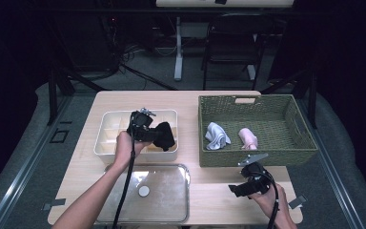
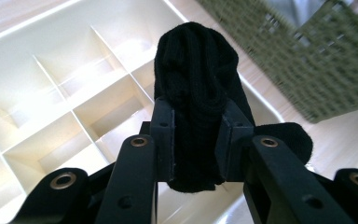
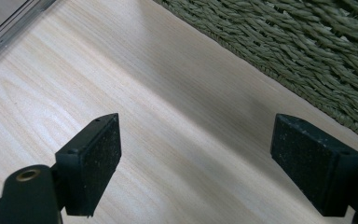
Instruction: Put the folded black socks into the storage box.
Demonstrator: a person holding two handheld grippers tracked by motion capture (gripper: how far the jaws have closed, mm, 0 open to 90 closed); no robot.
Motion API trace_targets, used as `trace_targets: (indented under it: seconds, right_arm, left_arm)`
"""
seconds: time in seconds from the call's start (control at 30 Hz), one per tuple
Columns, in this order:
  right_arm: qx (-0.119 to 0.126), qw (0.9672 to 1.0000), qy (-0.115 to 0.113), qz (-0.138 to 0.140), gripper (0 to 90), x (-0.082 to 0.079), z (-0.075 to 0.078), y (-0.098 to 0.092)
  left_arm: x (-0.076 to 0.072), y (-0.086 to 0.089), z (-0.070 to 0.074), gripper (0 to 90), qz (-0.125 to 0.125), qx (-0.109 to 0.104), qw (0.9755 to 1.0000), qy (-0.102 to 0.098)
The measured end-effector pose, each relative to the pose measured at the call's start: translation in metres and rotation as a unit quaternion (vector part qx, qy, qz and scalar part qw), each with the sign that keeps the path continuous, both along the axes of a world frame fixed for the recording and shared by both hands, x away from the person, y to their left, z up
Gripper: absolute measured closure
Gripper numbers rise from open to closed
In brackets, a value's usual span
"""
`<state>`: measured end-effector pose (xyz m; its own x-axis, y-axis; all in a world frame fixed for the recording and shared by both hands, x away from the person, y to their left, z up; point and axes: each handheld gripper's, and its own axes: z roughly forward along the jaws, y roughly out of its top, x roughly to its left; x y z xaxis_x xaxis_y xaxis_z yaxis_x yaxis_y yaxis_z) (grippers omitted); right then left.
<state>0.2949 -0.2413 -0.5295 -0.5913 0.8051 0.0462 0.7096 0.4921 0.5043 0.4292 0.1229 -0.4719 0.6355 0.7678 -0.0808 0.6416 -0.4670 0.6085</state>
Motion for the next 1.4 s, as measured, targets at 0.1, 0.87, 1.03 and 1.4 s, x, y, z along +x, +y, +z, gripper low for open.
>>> trace_targets:
  seconds: [0.1,0.87,1.03,1.4]
  right_arm:
    - [0.001,1.0,0.0,0.0,15.6,0.0,0.0,0.0]
    - [-0.005,1.0,0.002,0.0,15.6,0.001,-0.002,0.001]
    - [0.001,1.0,0.004,0.0,15.6,0.002,-0.003,0.001]
    - [-0.002,0.9999,0.01,0.003,15.6,0.003,-0.003,0.002]
  left_arm:
    - [0.003,-0.003,-0.005,72.0,-0.004,0.004,1.0,0.008]
    - [0.004,-0.027,-0.021,70.8,-0.034,0.073,0.9966,0.014]
    - [0.006,-0.027,-0.025,70.9,-0.04,0.069,0.9965,0.027]
    - [0.011,-0.029,-0.031,71.7,-0.073,0.059,0.9928,0.074]
